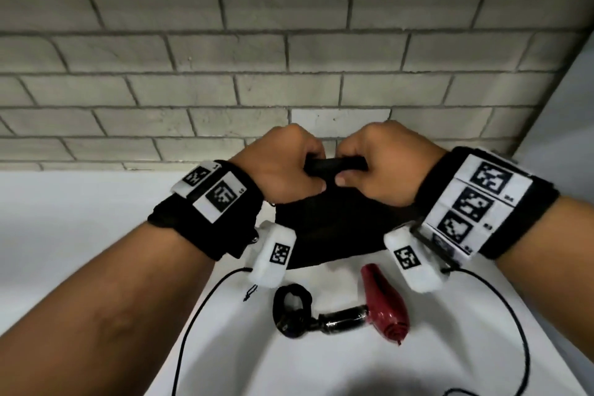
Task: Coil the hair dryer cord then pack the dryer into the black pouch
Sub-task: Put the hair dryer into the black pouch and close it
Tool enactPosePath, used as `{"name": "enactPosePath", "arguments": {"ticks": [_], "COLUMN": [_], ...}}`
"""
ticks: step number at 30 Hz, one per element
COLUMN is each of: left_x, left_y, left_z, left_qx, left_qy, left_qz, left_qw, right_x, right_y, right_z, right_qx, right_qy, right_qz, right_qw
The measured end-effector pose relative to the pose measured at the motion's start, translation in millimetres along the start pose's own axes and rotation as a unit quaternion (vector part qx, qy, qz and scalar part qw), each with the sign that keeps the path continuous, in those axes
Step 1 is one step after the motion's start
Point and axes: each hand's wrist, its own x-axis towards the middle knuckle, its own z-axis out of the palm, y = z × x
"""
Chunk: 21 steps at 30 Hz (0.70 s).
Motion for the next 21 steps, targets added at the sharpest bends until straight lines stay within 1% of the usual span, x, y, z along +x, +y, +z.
{"name": "enactPosePath", "arguments": {"ticks": [1,2,3,4,5,6,8,9,10,11,12,13,14,15,16,17,18,19,20,21], "left_x": [-3,-9,-16,-23,-30,-36,-40,-40,-39,-37,-35,-33,-31,-29,-28,-26,-25,-25,-26,-28], "left_y": [-7,-15,-25,-35,-43,-48,-50,-49,-47,-45,-43,-41,-38,-36,-34,-32,-31,-29,-27,-24], "left_z": [-2,-2,-1,2,7,12,23,28,32,35,38,40,42,43,45,45,46,47,47,47], "left_qx": [-0.069,-0.161,-0.255,-0.318,-0.35,-0.356,-0.291,-0.257,-0.242,-0.247,-0.257,-0.267,-0.27,-0.268,-0.259,-0.245,-0.229,-0.215,-0.206,-0.204], "left_qy": [0.023,0.043,0.056,0.064,0.062,0.056,0.059,0.078,0.102,0.129,0.153,0.171,0.183,0.191,0.199,0.207,0.214,0.216,0.213,0.206], "left_qz": [-0.004,-0.005,-0.002,0.002,0.001,-0.007,-0.019,-0.016,-0.017,-0.02,-0.025,-0.029,-0.033,-0.037,-0.038,-0.036,-0.03,-0.02,-0.01,-0.002], "left_qw": [0.997,0.986,0.965,0.946,0.935,0.933,0.955,0.963,0.965,0.96,0.954,0.948,0.945,0.944,0.944,0.946,0.949,0.952,0.955,0.957], "right_x": [5,9,13,15,17,20,24,25,28,32,35,39,40,38,34,27,21,15,12,11], "right_y": [1,4,8,11,13,17,20,20,21,23,24,26,25,21,12,0,-12,-25,-34,-40], "right_z": [-2,-5,-9,-13,-17,-20,-25,-26,-26,-24,-21,-17,-13,-7,-1,7,16,26,34,41], "right_qx": [0.021,0.033,0.041,0.049,0.062,0.079,0.109,0.12,0.132,0.143,0.137,0.104,0.066,0.049,0.064,0.11,0.186,0.284,0.384,0.458], "right_qy": [0.011,0.018,0.024,0.028,0.028,0.029,0.031,0.032,0.038,0.056,0.092,0.154,0.216,0.259,0.272,0.245,0.192,0.135,0.087,0.063], "right_qz": [0.002,0.004,0.005,0.009,0.013,0.012,0.004,0.005,0.012,0.023,0.041,0.074,0.115,0.151,0.172,0.179,0.175,0.171,0.166,0.164], "right_qw": [1.0,0.999,0.999,0.998,0.998,0.996,0.994,0.992,0.99,0.988,0.985,0.98,0.967,0.953,0.945,0.946,0.948,0.934,0.904,0.872]}}
